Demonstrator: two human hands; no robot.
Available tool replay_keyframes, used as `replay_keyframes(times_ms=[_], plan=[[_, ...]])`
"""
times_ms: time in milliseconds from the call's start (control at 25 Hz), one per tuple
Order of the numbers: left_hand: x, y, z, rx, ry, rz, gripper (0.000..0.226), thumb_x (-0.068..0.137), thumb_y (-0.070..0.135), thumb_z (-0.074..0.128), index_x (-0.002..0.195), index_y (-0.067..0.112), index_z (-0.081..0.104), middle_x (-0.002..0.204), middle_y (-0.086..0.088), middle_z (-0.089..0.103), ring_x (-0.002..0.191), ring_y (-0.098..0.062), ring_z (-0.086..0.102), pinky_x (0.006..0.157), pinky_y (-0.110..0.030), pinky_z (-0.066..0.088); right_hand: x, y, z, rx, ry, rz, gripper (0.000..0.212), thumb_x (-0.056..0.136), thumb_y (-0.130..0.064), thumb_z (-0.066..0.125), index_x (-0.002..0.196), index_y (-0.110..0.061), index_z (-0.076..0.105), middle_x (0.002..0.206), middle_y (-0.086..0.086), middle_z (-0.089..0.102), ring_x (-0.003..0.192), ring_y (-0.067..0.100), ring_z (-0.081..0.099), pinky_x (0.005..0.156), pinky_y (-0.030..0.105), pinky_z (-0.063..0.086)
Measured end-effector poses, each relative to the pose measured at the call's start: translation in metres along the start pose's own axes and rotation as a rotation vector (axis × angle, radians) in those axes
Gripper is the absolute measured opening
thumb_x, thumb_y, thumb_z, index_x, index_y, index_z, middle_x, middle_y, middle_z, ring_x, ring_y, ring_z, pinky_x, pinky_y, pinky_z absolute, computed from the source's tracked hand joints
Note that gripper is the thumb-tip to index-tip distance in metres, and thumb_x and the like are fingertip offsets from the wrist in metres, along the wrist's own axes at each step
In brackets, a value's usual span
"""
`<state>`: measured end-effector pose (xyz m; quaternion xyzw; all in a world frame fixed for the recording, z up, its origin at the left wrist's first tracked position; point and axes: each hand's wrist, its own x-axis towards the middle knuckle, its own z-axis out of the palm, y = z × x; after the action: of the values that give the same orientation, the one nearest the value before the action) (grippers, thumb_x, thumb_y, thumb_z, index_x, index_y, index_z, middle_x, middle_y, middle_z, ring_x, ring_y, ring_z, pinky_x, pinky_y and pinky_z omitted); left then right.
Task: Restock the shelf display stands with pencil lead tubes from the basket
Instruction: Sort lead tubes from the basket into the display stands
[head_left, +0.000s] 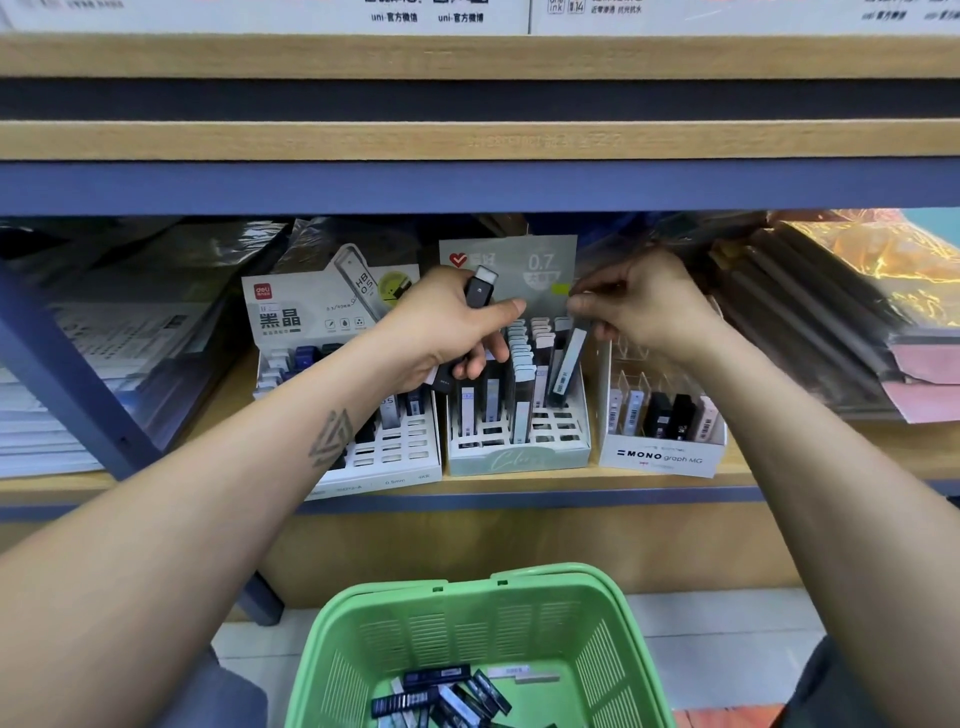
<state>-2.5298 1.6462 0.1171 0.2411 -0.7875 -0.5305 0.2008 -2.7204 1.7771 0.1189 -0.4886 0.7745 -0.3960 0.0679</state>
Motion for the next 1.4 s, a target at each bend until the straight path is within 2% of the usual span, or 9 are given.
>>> replay_keyframes(times_ms=[80,160,280,640,840,960,1200,1280,1400], plan=[[0.000,0.001,0.001,0.005,0.002,0.001,0.012,0.100,0.026,0.064,0.106,0.016,0.064,0.069,-0.014,0.071,0.036,-0.016,0.047,0.035,-0.021,0.034,0.002,0.003,0.004,-0.091,-0.004,-0.016,0.024,0.095,-0.022,0.070,0.118,-0.016,0.073,0.075,0.003,0.073,0.061,0.014,0.070,0.072,0.042,0.063],[-0.001,0.002,0.001,0.009,0.011,0.008,0.010,0.100,0.025,0.064,0.104,0.015,0.063,0.068,-0.013,0.072,0.035,-0.015,0.047,0.035,-0.021,0.034,0.002,0.005,0.005,-0.127,0.013,-0.067,0.023,0.097,-0.017,0.067,0.120,-0.019,0.070,0.084,-0.003,0.071,0.062,0.007,0.069,0.069,0.032,0.062],[0.000,0.002,0.002,0.011,0.035,0.016,0.014,0.100,0.024,0.064,0.099,0.009,0.062,0.068,-0.011,0.072,0.035,-0.016,0.047,0.035,-0.021,0.034,0.001,0.004,0.004,-0.111,0.045,-0.117,0.018,0.094,-0.013,0.069,0.103,-0.026,0.062,0.092,-0.004,0.067,0.062,0.006,0.068,0.060,0.021,0.056],[0.002,-0.001,0.005,0.006,0.053,-0.001,0.015,0.099,0.024,0.065,0.101,0.009,0.063,0.085,-0.012,0.077,0.036,-0.016,0.049,0.035,-0.022,0.036,-0.002,0.002,0.006,0.025,-0.057,-0.124,0.022,0.088,-0.006,0.075,0.082,-0.022,0.061,0.069,0.002,0.071,0.059,0.015,0.072,0.060,0.030,0.060],[0.002,-0.002,0.006,0.016,0.055,-0.001,0.015,0.099,0.024,0.065,0.103,0.009,0.064,0.091,-0.010,0.077,0.036,-0.017,0.050,0.035,-0.023,0.036,0.000,0.009,0.015,-0.070,-0.062,-0.096,0.011,0.089,-0.010,0.075,0.083,-0.017,0.068,0.076,0.002,0.072,0.064,0.014,0.071,0.072,0.038,0.062],[0.001,-0.002,0.006,0.006,0.050,-0.004,0.013,0.100,0.023,0.064,0.105,0.011,0.063,0.092,-0.012,0.077,0.036,-0.017,0.050,0.035,-0.022,0.035,0.001,0.012,0.018,-0.238,-0.059,-0.198,0.003,0.090,-0.015,0.075,0.090,-0.017,0.076,0.090,-0.002,0.072,0.083,0.015,0.067,0.084,0.043,0.058],[0.000,0.001,0.004,-0.062,0.078,-0.022,0.019,0.100,0.024,0.063,0.110,0.009,0.061,0.087,-0.016,0.076,0.036,-0.016,0.048,0.036,-0.022,0.034,-0.003,0.005,0.020,-0.424,-0.022,-0.233,0.014,0.092,-0.018,0.067,0.101,-0.023,0.076,0.110,-0.002,0.067,0.098,0.022,0.064,0.085,0.041,0.055],[-0.001,0.005,0.000,-0.188,0.130,-0.066,0.020,0.100,0.028,0.063,0.104,0.009,0.058,0.076,-0.017,0.073,0.035,-0.015,0.046,0.036,-0.021,0.032,-0.005,-0.005,0.022,-0.360,0.063,-0.283,0.020,0.093,-0.014,0.063,0.107,-0.020,0.075,0.110,0.000,0.069,0.096,0.022,0.064,0.084,0.038,0.056],[-0.002,0.009,-0.011,-0.469,0.206,-0.236,0.032,0.099,0.038,0.062,0.086,0.012,0.050,0.057,-0.008,0.057,0.035,-0.015,0.041,0.037,-0.019,0.029,-0.009,-0.036,0.025,-0.009,0.086,-0.251,0.014,0.091,-0.011,0.065,0.101,-0.017,0.072,0.093,0.000,0.071,0.083,0.015,0.065,0.079,0.034,0.056]])
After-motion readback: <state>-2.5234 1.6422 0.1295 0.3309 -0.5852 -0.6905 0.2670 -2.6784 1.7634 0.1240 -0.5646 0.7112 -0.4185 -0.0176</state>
